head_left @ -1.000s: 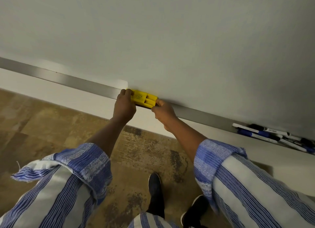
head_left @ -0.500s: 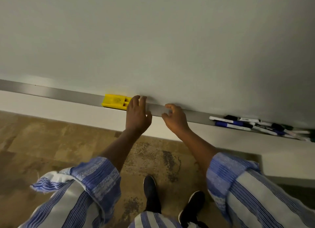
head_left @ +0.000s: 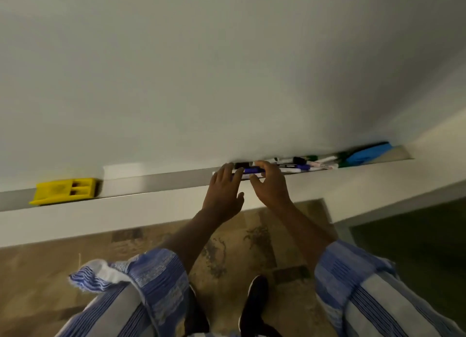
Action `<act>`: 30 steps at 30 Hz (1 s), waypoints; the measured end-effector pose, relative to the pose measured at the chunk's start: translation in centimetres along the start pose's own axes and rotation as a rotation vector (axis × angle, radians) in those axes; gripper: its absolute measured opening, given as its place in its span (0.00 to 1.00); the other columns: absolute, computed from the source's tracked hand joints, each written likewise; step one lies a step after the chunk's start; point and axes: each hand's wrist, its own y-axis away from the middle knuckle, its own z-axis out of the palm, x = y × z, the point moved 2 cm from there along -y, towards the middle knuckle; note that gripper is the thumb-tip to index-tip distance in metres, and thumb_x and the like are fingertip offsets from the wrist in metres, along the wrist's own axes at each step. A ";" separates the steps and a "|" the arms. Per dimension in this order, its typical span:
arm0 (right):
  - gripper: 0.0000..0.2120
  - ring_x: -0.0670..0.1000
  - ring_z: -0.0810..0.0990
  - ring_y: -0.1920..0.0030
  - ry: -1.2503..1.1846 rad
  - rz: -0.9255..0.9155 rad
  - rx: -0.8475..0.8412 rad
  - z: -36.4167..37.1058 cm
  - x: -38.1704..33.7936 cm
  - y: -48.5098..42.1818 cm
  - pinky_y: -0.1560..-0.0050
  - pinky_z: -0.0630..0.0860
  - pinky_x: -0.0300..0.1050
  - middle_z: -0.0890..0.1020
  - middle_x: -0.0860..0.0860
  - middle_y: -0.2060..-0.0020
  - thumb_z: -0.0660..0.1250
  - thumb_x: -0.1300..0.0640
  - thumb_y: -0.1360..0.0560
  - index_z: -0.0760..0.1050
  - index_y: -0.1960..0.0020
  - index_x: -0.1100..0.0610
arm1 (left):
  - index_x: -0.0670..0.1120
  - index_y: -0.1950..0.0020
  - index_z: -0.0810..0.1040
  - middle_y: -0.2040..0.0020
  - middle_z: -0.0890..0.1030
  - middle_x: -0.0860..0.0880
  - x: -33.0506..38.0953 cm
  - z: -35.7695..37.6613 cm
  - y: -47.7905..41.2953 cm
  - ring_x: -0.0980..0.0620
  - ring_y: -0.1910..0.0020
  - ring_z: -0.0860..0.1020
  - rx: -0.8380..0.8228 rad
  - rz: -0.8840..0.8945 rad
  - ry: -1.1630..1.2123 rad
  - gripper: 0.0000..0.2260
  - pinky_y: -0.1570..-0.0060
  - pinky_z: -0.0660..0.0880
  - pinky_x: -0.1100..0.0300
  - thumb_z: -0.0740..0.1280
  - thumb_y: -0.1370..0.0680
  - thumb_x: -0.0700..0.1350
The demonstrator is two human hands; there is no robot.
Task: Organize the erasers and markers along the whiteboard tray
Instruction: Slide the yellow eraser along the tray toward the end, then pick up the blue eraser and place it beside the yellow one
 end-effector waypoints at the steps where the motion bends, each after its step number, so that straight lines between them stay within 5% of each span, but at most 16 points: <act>1: 0.18 0.55 0.77 0.38 0.010 0.009 0.031 -1.6 1.3 -0.2 0.38 0.74 0.45 0.78 0.56 0.38 0.69 0.58 0.23 0.74 0.34 0.58 | 0.46 0.22 0.60 0.23 0.61 0.41 1.4 0.5 -0.9 0.41 0.23 0.59 -0.012 0.023 -0.006 0.32 0.25 0.61 0.45 0.68 0.23 0.49; 9: 0.20 0.57 0.75 0.36 0.030 0.180 0.250 -13.9 11.8 -2.8 0.36 0.72 0.45 0.76 0.58 0.36 0.68 0.56 0.23 0.72 0.32 0.58 | 0.47 0.19 0.50 0.18 0.50 0.41 10.9 5.3 -6.2 0.41 0.19 0.48 -0.133 0.149 -0.014 0.34 0.21 0.52 0.44 0.64 0.20 0.52; 12: 0.22 0.59 0.76 0.36 -0.018 0.289 0.318 -17.6 15.1 -4.1 0.34 0.74 0.56 0.74 0.59 0.34 0.68 0.55 0.23 0.70 0.30 0.57 | 0.46 0.20 0.54 0.20 0.54 0.40 14.4 6.4 -8.4 0.40 0.20 0.52 -0.145 0.194 -0.019 0.33 0.22 0.54 0.45 0.64 0.20 0.53; 21: 0.28 0.60 0.75 0.35 -0.246 0.533 0.426 -24.5 22.8 -8.9 0.35 0.74 0.52 0.74 0.60 0.33 0.71 0.52 0.24 0.65 0.27 0.56 | 0.47 0.23 0.63 0.26 0.66 0.42 21.9 9.1 -15.5 0.41 0.27 0.64 -0.106 0.184 0.081 0.30 0.28 0.63 0.46 0.67 0.22 0.55; 24: 0.32 0.61 0.79 0.41 -0.362 0.570 0.389 -25.2 24.2 -10.5 0.41 0.79 0.58 0.74 0.61 0.34 0.71 0.52 0.24 0.62 0.25 0.55 | 0.46 0.21 0.57 0.21 0.58 0.40 21.5 10.7 -16.2 0.40 0.21 0.55 -0.136 0.246 -0.050 0.34 0.24 0.57 0.43 0.65 0.21 0.56; 30: 0.34 0.59 0.83 0.50 -0.506 0.640 0.427 -24.9 24.9 -12.6 0.63 0.83 0.47 0.75 0.61 0.37 0.73 0.49 0.26 0.63 0.27 0.56 | 0.47 0.19 0.37 0.20 0.35 0.40 19.8 13.5 -15.2 0.40 0.21 0.35 -0.163 0.316 -0.204 0.43 0.23 0.37 0.44 0.58 0.21 0.64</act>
